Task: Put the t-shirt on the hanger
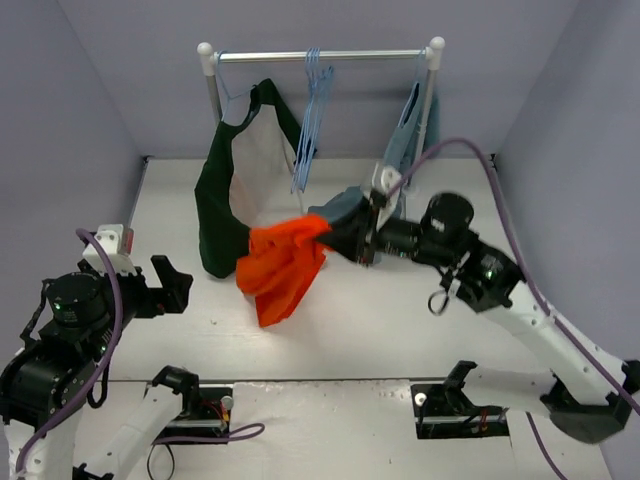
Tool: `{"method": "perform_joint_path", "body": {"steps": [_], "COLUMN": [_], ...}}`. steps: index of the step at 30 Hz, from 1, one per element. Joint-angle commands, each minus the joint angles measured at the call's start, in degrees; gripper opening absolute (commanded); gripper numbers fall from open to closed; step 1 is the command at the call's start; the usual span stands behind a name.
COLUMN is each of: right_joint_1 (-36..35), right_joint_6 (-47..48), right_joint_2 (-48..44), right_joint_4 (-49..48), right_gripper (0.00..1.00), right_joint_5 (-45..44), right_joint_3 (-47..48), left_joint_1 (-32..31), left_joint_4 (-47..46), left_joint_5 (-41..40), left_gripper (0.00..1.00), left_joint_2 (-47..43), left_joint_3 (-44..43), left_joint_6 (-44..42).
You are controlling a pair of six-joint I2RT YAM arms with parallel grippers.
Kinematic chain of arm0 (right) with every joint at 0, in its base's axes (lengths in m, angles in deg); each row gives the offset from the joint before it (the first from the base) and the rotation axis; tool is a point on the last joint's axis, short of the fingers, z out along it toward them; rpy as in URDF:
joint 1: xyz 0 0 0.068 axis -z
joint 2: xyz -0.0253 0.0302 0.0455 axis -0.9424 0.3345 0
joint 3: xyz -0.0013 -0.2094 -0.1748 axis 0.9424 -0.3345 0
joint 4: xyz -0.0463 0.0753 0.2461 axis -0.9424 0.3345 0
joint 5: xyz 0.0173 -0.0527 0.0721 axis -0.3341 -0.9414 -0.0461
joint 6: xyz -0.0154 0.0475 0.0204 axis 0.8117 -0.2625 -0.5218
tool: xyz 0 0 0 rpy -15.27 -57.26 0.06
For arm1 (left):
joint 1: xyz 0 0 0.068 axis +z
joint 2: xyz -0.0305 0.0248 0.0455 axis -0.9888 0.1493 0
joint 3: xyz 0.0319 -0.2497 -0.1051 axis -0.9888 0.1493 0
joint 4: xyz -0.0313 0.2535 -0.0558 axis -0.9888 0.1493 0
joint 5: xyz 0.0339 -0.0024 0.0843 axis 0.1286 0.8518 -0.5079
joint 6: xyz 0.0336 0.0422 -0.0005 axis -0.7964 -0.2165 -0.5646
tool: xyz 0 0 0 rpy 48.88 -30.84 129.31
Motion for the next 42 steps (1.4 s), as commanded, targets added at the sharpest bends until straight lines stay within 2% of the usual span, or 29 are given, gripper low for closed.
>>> {"method": "perform_joint_path", "body": {"steps": [1,3,6,7,9,11,13,17,20,22,26,29,35,42], "right_joint_1": [0.09,0.06,0.06,0.06,0.12,0.07,0.12,0.14,-0.02,0.06,0.08,0.15,0.2,0.16], "right_joint_6": [1.31,-2.16,-8.79,-11.63,-14.91,-17.86,-18.63,-18.5,-19.03,-20.68,-21.97,-22.33,-23.66,-25.28], "right_joint_2": [-7.97,-11.02,-15.49,-16.95,-19.29,-20.52,-20.61,-17.59,-14.91,-13.36,-13.86,-14.68,-17.72,-20.87], "right_joint_4": [-2.38,-1.31,2.61,3.77,5.74,8.2,9.74,9.81,9.81,9.63,9.28,9.28,9.25,9.36], "right_gripper": [0.17,0.25,0.35,0.43,0.5,0.65,0.74,0.74,0.73,0.73,0.73,0.73,0.73,0.73], "right_joint_5": [-1.49,-4.1,-12.85,-14.84,-22.88,-29.57,-35.89,-38.05,-38.43,-39.9,-41.73,-42.67,-43.78,-44.11], "right_joint_3": [-18.93,-26.9,-36.72,-38.62,-40.13,-39.56,-38.19,-35.76,-35.26,-35.26,-35.26,-35.17,-36.27,-37.84], "left_joint_1": [-0.43,-0.43,-0.43,-0.43,-0.43,-0.43,-0.46,-1.12,-3.75,-8.46,-19.7,-25.38,-32.86,-33.82], "left_joint_4": [-2.73,-2.82,-3.16,-3.68,-5.39,-7.92,-10.42,-17.42,-20.67,-21.63,-21.74,-21.64,-21.52,-21.26], "left_joint_5": [2.96,3.54,4.73,5.32,6.45,8.79,11.96,16.72,15.39,9.39,0.82,-4.56,-13.25,-19.09], "left_gripper": [0.93,0.93,0.93,0.93,0.93,0.93,0.93,0.9,0.83,0.78,0.78,0.78,0.86,0.86], "left_joint_2": [-0.26,-0.41,0.1,0.68,1.96,3.77,6.16,12.83,18.58,26.85,37.98,45.81,56.21,59.48], "left_joint_3": [3.93,6.52,10.43,11.43,12.79,14.43,16.32,19.11,18.79,15.48,10.55,7.62,3.81,3.69], "left_joint_6": [2.03,3.3,4.66,5.05,5.9,7.1,8.59,11.81,12.12,10.11,5.94,3.74,-0.72,-7.16]}}
